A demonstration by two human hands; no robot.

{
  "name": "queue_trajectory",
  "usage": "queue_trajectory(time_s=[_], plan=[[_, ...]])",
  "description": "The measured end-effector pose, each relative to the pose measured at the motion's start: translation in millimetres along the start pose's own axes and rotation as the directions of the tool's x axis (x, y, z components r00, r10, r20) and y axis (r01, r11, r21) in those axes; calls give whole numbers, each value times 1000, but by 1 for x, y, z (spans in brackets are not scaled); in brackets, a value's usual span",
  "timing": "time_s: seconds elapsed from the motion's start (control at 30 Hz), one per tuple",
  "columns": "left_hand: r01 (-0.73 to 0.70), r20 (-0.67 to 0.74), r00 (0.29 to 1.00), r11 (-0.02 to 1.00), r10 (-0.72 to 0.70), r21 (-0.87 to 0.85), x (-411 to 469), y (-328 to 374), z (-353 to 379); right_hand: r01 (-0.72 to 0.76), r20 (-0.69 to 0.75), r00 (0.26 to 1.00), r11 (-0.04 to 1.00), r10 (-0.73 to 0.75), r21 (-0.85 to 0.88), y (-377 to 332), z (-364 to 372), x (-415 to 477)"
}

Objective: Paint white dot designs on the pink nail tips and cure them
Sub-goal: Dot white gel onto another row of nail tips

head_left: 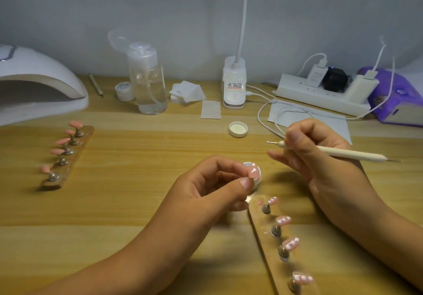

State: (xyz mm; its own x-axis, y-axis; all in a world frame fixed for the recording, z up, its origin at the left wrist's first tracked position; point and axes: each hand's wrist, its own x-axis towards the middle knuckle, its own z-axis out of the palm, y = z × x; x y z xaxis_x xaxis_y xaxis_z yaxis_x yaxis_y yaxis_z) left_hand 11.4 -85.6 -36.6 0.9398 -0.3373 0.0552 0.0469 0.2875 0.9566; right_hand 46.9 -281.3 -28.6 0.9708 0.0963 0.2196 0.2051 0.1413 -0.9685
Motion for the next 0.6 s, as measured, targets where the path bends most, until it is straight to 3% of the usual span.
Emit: queue_trajectory(time_s=[0.1, 0.23, 0.37, 0.6], plan=[[-4, -36, 999, 1000, 3, -24, 1, -1, 0, 55, 11, 999, 979, -54, -198, 0, 1, 0], [6, -79, 997, 998, -12, -69, 1, 0, -1, 78, 6, 997, 957, -80, -281, 0, 8, -2], [24, -127, 991, 993, -38, -113, 2, 0, 0, 159, 114, 986, 879, -120, -449, 3, 10, -7], [20, -115, 993, 996, -31, -92, 2, 0, -1, 256, 212, 963, 797, -164, -547, 7, 10, -6]])
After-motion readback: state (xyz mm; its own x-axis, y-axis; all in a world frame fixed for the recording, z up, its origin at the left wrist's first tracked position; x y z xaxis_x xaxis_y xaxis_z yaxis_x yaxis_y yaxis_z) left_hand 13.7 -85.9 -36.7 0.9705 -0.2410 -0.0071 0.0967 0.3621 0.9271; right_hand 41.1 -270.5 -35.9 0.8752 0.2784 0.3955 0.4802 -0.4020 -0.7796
